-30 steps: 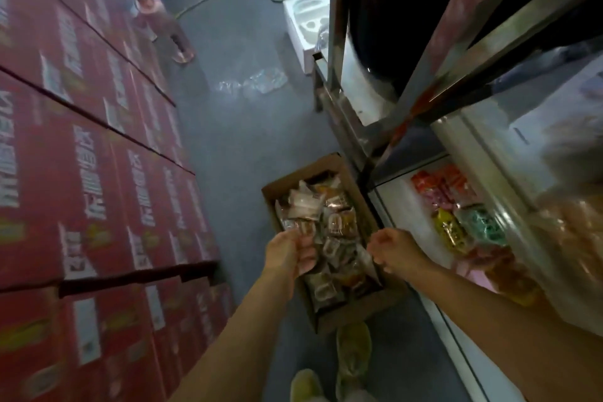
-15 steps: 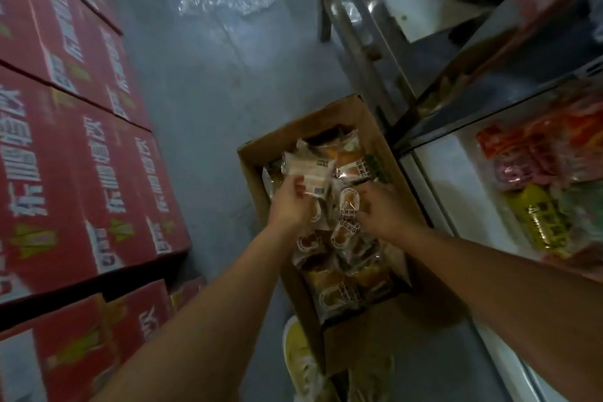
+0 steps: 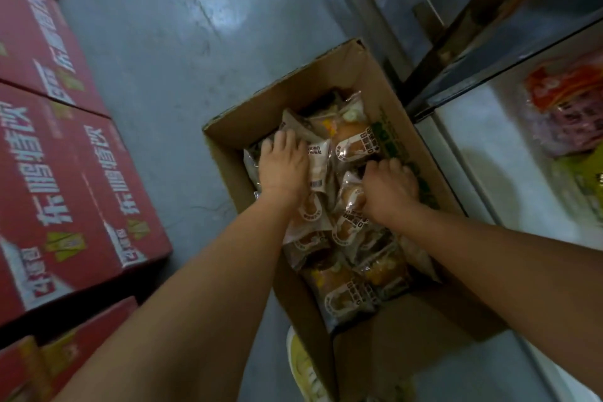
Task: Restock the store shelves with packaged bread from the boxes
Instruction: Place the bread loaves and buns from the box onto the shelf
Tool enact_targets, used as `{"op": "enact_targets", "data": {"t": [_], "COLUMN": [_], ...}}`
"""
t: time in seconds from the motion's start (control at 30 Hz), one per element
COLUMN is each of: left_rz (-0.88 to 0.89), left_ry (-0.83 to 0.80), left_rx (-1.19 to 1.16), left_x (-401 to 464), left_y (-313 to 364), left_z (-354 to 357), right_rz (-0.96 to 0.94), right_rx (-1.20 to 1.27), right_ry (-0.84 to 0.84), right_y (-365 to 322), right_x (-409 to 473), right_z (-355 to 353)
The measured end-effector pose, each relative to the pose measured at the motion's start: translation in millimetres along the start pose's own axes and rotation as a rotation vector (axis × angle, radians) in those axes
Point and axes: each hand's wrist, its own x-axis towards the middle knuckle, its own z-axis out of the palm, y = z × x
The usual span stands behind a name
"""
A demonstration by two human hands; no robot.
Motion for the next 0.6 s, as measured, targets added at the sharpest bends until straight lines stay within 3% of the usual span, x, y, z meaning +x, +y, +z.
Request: {"op": "enact_targets", "data": {"t": [0.17,0.3,0.4,0.47,0.6], "left_rz": [0.157,0.146,0.018,-0.156,-0.531], "left_ry": [0.066,-0.091,-0.148,-0.219,-0.270], "left_rx": [0.147,-0.151,-0.236,-0.363,-0.973], "left_x": [-3.6,-13.0,-31.4,-50.8,-101.3], "left_y": [-6.2,-0.3,0.0,-2.4,-8.1], "left_z": [1.1,-5.1,-9.5,-17.0,-44.2], "right_rz": [-0.088,-0.107,-0.023,0.050,0.065], "right_rx": [-0.148,0.100,0.390,0.721,1.257], "right_ry": [0.006,-0.003,0.002,-0.035,-0.139], "right_y": [-1.5,-1.5,7.5,16.9,32.7], "right_x": [-4.4,-21.7,-42.8,-62.1,-107.1], "right_z": [3.9,11.4,8.8,3.0,-28.7]}}
